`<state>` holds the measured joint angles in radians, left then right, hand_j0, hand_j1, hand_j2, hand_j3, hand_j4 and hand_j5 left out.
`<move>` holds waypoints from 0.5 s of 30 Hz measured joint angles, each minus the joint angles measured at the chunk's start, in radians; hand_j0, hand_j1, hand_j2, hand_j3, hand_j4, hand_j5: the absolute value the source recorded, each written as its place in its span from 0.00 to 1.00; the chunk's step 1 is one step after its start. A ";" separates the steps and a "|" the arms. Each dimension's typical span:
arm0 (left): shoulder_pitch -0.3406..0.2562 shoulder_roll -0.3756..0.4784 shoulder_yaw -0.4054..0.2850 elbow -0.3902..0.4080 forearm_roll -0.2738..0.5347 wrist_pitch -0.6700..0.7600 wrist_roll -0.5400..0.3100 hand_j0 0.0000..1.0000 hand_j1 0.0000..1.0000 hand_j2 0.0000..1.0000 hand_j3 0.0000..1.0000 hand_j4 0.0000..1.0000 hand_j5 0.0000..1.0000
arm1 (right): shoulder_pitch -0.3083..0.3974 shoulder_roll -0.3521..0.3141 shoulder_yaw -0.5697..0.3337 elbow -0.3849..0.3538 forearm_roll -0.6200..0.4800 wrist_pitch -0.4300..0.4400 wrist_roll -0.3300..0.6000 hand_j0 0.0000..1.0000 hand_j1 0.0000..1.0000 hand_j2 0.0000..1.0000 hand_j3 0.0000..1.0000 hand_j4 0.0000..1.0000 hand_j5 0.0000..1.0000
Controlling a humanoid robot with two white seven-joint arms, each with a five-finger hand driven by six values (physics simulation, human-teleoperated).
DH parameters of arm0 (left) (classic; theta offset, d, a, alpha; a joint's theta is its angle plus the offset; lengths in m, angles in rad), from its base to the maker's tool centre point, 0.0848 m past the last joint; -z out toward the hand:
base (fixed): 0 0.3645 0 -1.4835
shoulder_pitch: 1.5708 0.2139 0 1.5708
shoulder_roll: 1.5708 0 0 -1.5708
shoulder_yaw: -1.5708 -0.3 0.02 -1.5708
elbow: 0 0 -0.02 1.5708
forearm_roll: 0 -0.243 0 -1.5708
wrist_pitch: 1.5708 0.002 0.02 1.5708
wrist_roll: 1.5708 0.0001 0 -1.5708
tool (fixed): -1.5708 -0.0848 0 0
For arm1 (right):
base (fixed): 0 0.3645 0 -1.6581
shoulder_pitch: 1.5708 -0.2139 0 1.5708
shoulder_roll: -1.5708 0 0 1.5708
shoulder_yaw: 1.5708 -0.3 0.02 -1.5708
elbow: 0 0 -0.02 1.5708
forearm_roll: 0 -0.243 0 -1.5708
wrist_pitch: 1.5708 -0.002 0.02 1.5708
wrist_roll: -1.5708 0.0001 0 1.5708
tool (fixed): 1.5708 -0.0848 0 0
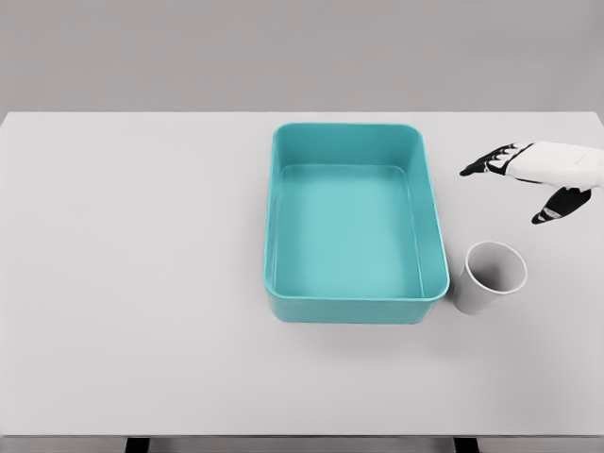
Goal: Put the paper cup into the basket with your right arm
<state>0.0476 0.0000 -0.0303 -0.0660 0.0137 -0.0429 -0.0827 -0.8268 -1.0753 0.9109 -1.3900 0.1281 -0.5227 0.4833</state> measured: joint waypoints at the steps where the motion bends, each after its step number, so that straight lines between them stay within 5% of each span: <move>1: 0.000 0.000 0.000 0.000 0.000 0.000 0.000 1.00 1.00 1.00 1.00 1.00 1.00 | -0.002 0.000 0.000 0.001 0.000 0.000 -0.001 1.00 1.00 1.00 1.00 1.00 1.00; 4: 0.000 0.000 0.000 0.000 0.000 0.000 0.000 1.00 1.00 1.00 1.00 1.00 1.00 | 0.014 -0.010 -0.001 0.009 -0.055 -0.005 -0.003 1.00 1.00 1.00 1.00 1.00 1.00; 8: 0.000 0.000 0.000 0.000 0.000 0.000 0.000 1.00 1.00 1.00 1.00 1.00 1.00 | 0.097 -0.111 -0.002 0.017 -0.305 -0.058 -0.016 1.00 1.00 1.00 1.00 1.00 1.00; 15: 0.000 0.000 0.001 0.000 0.000 0.000 0.000 1.00 1.00 1.00 1.00 1.00 1.00 | 0.379 -0.168 -0.003 0.076 -0.639 -0.086 -0.197 1.00 1.00 1.00 1.00 1.00 1.00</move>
<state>0.0476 0.0000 -0.0297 -0.0659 0.0137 -0.0430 -0.0827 -0.4476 -1.2434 0.9075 -1.3141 -0.5107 -0.6088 0.2859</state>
